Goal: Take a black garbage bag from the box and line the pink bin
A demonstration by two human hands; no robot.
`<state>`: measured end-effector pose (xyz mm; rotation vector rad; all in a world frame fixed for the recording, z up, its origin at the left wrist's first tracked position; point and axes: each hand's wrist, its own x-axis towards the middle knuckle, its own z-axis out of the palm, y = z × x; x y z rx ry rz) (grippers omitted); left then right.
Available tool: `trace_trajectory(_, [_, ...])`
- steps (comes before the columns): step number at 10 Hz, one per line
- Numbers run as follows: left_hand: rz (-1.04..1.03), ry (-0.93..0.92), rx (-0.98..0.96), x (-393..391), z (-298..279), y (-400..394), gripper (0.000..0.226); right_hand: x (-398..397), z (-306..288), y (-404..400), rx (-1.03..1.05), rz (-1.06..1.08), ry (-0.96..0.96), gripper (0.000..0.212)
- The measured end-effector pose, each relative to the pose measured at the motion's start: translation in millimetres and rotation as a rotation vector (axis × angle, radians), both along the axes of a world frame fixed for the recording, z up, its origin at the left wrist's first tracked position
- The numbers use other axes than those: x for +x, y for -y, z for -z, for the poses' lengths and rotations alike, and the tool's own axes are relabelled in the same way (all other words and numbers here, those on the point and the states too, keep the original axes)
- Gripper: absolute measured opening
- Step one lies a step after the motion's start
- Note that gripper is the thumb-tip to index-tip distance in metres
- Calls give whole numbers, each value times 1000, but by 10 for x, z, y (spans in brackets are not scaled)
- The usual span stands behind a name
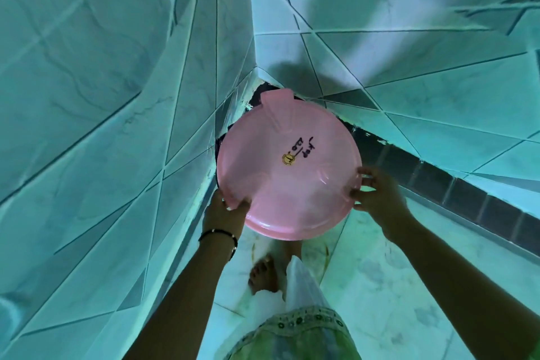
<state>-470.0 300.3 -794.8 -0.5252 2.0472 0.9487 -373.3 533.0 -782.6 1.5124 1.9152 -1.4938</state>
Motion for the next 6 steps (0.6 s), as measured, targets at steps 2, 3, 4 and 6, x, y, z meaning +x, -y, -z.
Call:
trace_trajectory(2, [53,35,-94,-5,177,-121,65,-4,204,73,131,-229,54,44])
trace_trajectory(3, [87,59,-88,-28,233,-154,66,-7,258,54,151,-295,64,40])
trace_trajectory(4, [141,50,-90,-35,217,-179,63,16,244,52,137,-350,105,39])
trace_trajectory(6, [108,-9,-68,92,-279,-131,62,207,-209,205,121,-177,28,33])
